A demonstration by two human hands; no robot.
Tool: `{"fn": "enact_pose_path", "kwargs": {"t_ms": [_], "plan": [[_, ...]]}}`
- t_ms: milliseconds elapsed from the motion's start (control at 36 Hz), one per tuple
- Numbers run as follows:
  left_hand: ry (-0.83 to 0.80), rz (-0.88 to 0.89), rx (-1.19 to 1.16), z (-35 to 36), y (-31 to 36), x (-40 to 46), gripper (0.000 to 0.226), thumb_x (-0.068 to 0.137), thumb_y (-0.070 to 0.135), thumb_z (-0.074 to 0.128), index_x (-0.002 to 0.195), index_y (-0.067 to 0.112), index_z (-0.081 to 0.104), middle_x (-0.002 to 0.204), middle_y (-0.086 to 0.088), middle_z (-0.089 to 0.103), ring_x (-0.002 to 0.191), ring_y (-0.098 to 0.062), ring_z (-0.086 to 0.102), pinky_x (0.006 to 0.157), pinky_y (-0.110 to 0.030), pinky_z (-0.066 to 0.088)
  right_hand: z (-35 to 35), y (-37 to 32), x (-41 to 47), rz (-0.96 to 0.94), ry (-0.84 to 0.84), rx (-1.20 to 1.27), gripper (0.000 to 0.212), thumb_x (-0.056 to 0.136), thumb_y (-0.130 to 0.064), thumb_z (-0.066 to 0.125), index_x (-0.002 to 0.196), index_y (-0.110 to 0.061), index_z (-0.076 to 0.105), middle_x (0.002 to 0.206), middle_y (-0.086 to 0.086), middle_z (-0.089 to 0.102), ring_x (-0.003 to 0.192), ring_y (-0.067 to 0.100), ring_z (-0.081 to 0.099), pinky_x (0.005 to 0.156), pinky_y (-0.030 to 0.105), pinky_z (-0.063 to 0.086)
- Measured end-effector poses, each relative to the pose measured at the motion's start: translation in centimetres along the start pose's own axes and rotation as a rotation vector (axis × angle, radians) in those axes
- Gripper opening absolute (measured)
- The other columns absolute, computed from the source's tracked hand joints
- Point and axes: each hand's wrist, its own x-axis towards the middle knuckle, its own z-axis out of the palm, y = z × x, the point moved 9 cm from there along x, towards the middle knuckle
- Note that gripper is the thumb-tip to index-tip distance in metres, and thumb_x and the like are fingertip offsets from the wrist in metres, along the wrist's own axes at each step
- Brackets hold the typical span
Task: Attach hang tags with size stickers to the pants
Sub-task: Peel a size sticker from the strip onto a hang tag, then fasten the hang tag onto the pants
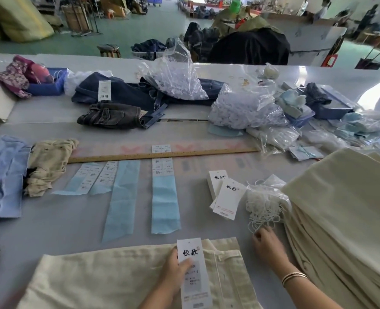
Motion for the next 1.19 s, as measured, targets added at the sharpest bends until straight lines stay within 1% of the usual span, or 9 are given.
{"fn": "enact_pose_path", "kwargs": {"t_ms": [111,222,278,389,472,722,944,1056,1194], "plan": [[-0.002,0.074,0.011,-0.5,1.4,-1.1,0.073,0.091,-0.008,0.051,0.142,0.035,0.021,0.113,0.005,0.062,0.090,-0.013,0.066,0.074,-0.023,0.052,-2.8,-2.2,-1.7,0.042,0.101,0.553,0.021,0.089,-0.005,0.055,0.069,-0.010,0.054,0.068,0.004,0.054,0.069,0.023,0.050,0.060,0.032,0.034],[-0.058,0.033,0.026,-0.2,2.3,-1.9,0.058,0.089,-0.014,0.040,0.108,0.033,0.066,0.076,0.002,0.068,0.046,-0.002,0.049,0.050,-0.013,0.040,-3.7,-7.1,-5.1,0.042,-0.111,1.391,0.020,0.092,-0.001,0.047,0.073,-0.007,0.052,0.065,0.014,0.063,0.045,0.014,0.048,0.044,0.021,0.042],[-0.151,0.006,0.013,0.8,3.0,-2.6,0.057,0.086,-0.016,0.034,0.084,0.021,0.078,0.075,0.000,0.070,0.051,-0.001,0.050,0.051,-0.010,0.039,-3.6,-10.2,-7.1,0.025,-0.294,1.587,0.014,0.085,-0.006,0.053,0.071,-0.009,0.049,0.056,0.013,0.053,0.039,0.013,0.040,0.039,0.020,0.038],[-0.376,-0.057,-0.126,3.5,4.7,-4.7,0.042,0.079,-0.015,0.035,0.099,-0.008,0.071,0.105,-0.018,0.071,0.086,-0.016,0.068,0.079,-0.020,0.052,-2.7,-14.5,-10.1,-0.053,-0.450,1.479,0.015,0.081,-0.010,0.058,0.069,-0.011,0.049,0.051,0.002,0.033,0.042,0.010,0.026,0.039,0.018,0.027],[-0.504,-0.157,-0.348,5.2,5.6,-6.2,0.046,0.087,0.020,0.040,0.111,-0.011,0.064,0.101,-0.024,0.069,0.085,-0.026,0.066,0.077,-0.028,0.053,-1.0,-15.5,-11.3,-0.115,-0.415,1.187,0.020,0.091,-0.003,0.054,0.073,-0.010,0.050,0.049,0.000,0.036,0.041,0.008,0.028,0.040,0.017,0.024],[-0.196,-0.037,0.084,4.0,6.0,-3.6,0.022,0.091,0.031,0.061,0.083,0.015,0.074,0.090,-0.006,0.070,0.082,-0.017,0.062,0.079,-0.030,0.049,1.5,-14.2,-12.2,-0.207,-0.254,0.660,0.020,0.085,-0.004,0.063,0.078,-0.022,0.068,0.061,-0.010,0.068,0.057,-0.003,0.059,0.055,0.014,0.045],[-0.120,0.101,0.335,4.2,6.8,-2.5,0.019,0.088,0.033,0.062,0.078,0.026,0.077,0.089,0.000,0.075,0.078,-0.015,0.065,0.071,-0.021,0.048,3.6,-7.5,-8.7,0.451,-0.342,1.212,0.027,0.094,-0.025,0.050,0.086,-0.005,0.067,0.059,0.009,0.062,0.046,0.017,0.050,0.043,0.024,0.034],[-0.164,0.163,0.398,4.5,7.0,-2.5,0.020,0.087,0.034,0.063,0.085,0.022,0.079,0.087,0.006,0.071,0.075,-0.009,0.060,0.069,-0.019,0.044,3.8,-9.0,-6.5,0.560,-0.439,1.368,0.026,0.097,-0.023,0.048,0.089,-0.005,0.064,0.065,0.012,0.068,0.061,0.024,0.061,0.054,0.030,0.044],[-0.180,0.149,0.380,3.0,7.0,-2.5,0.019,0.089,0.033,0.063,0.085,0.024,0.079,0.072,0.019,0.067,0.062,0.009,0.055,0.061,-0.008,0.041,0.7,-8.0,-2.0,0.615,-0.263,1.565,0.022,0.100,-0.011,0.042,0.082,-0.009,0.055,0.048,0.004,0.064,0.038,0.012,0.060,0.037,0.014,0.045]]}}
